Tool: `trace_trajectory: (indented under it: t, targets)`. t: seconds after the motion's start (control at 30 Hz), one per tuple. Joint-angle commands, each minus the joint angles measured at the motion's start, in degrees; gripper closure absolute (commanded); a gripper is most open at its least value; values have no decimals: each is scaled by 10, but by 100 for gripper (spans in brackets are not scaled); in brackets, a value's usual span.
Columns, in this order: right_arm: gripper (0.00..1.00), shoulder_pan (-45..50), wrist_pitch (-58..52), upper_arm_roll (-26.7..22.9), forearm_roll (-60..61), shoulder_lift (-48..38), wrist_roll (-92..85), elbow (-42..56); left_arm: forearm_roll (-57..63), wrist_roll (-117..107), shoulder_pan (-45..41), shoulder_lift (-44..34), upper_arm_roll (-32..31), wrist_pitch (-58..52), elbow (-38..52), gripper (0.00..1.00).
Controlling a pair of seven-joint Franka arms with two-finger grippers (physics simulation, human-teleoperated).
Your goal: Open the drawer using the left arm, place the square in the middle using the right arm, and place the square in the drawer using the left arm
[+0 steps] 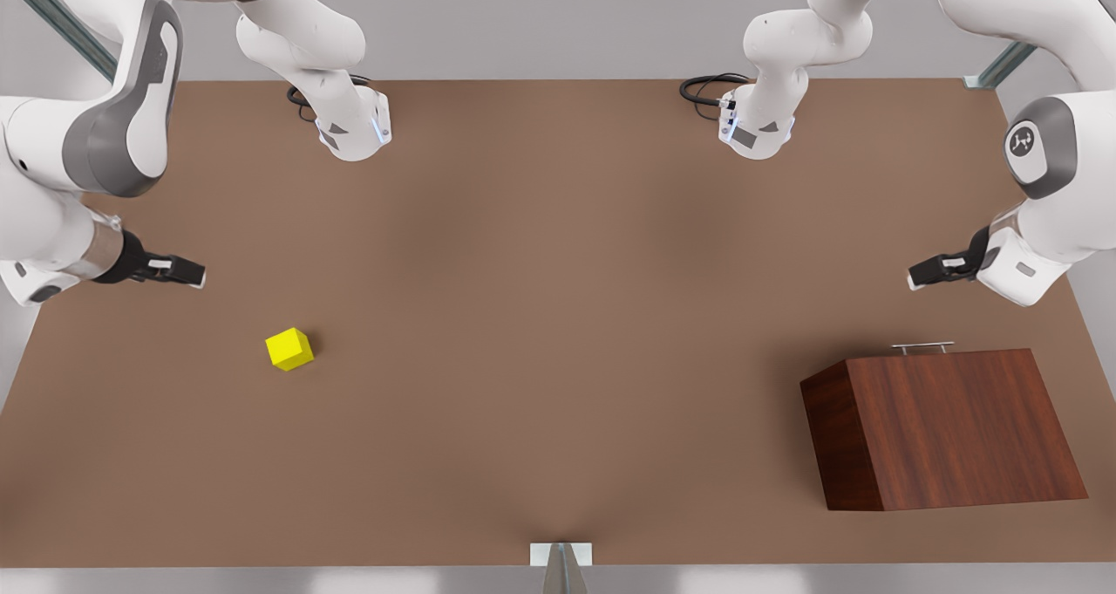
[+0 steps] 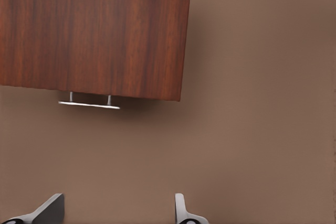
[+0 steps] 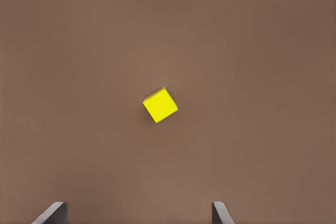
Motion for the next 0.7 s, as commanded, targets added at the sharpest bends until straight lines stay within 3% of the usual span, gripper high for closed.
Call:
trace_trajectory:
  t: [0.0, 0.07, 0.13, 0.23, 0.37, 0.4, 0.47, 0.67]
  targets:
    - [0, 0, 11, 0, 0, 0, -19, 1, 1, -25, 0, -1, 0, 13, 0, 0]
    - [0, 0, 11, 0, 0, 0, -18, 2, 1, -25, 1, -4, 8, -18, -8, 0]
    - [0, 2, 10, 0, 4, 0, -12, 2, -1, -122, 1, -23, 37, -16, -106, 0]
    - [0, 30, 10, 4, 18, 11, -13, 3, -5, -437, 1, -51, 38, 171, -231, 0]
    - [0, 26, 18, -1, 38, 93, -51, 35, -5, -592, 2, -50, 62, 339, -307, 0]
    - [0, -6, 59, -1, 49, 105, -60, 34, -5, -641, 2, -51, 62, 366, -325, 0]
    - [0, -66, 60, 1, 203, 140, -86, 34, -5, -733, 2, -51, 69, 409, -346, 0]
    - [0, -65, 60, 5, 207, 154, -202, 49, 2, -890, 2, -72, 102, 550, -424, 0]
